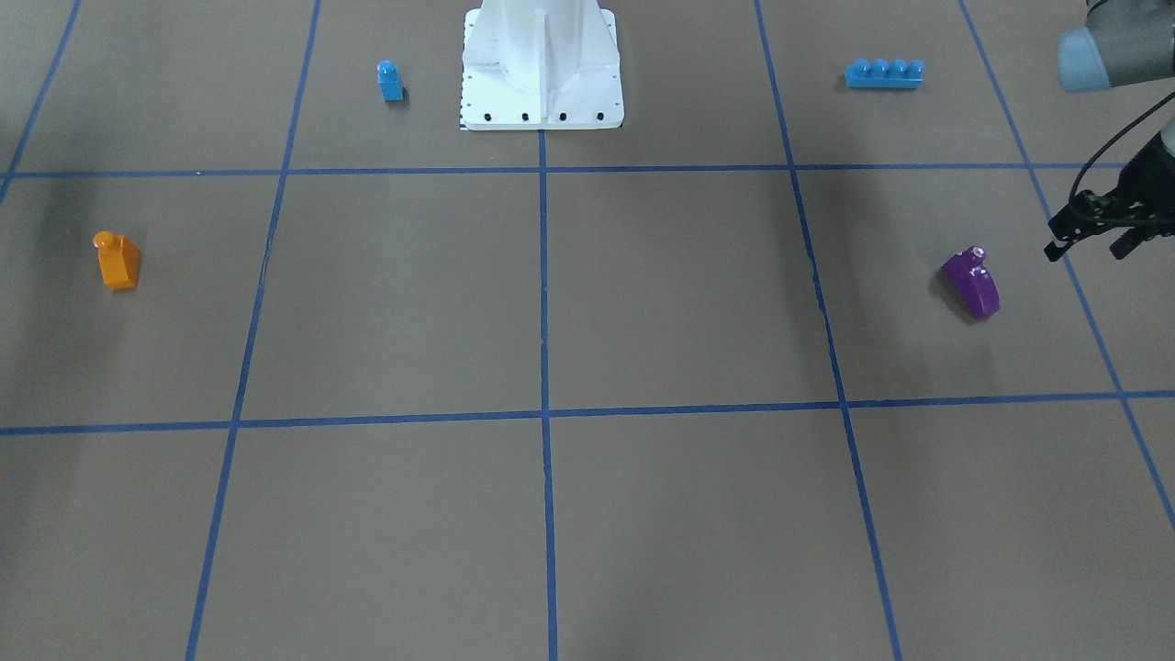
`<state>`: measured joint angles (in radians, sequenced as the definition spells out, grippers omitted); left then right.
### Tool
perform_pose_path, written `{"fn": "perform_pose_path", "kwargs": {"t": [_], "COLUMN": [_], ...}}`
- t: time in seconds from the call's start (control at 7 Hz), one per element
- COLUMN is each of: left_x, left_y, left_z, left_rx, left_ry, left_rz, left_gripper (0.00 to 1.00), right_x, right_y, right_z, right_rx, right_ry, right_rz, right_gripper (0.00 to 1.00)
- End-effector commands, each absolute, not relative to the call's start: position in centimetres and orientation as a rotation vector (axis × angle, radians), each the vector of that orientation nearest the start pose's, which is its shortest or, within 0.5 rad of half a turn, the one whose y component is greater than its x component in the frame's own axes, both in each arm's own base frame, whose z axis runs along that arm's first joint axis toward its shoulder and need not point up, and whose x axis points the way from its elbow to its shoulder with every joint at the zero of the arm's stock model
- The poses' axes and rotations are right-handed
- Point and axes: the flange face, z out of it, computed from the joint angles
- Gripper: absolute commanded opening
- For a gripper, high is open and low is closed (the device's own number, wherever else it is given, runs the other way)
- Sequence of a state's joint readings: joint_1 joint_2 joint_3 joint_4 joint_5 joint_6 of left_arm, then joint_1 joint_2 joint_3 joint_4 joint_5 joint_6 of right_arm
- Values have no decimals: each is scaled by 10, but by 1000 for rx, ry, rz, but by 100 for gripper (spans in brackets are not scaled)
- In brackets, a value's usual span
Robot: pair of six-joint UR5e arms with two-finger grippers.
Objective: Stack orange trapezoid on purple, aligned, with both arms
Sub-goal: 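Lower the left gripper onto the purple trapezoid and close it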
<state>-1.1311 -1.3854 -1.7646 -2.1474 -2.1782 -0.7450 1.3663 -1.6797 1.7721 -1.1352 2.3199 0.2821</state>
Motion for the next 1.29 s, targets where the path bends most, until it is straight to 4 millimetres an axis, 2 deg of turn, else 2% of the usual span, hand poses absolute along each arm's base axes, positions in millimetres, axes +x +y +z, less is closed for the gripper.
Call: {"fn": "perform_pose_path", "kwargs": {"t": [0.0,0.14,0.43,0.57,0.71,1.0,1.14], "left_x": [188,209,219,219,221,226,231], "left_y": [-408,-399,-394,-393,-394,-396,-399], "left_z": [588,589,612,620,628,629,622], "left_rx": [81,78,48,53,58,57,70], "left_ry": [813,800,770,776,782,783,796], "left_rz": [-167,-161,-138,-134,-131,-123,-112], "left_gripper": [100,100,98,89,70,0,0], "right_x": [-31,-31,-31,-32,-31,-31,-32], "right_y": [-471,-471,-471,-471,-471,-471,-471], "right_z": [563,563,565,565,565,565,565], "right_rx": [309,309,305,306,307,307,306], "right_ry": [-829,-829,-829,-829,-829,-829,-831], "right_rz": [-125,-125,-123,-125,-124,-124,-126], "right_gripper": [100,100,100,100,100,100,100]}}
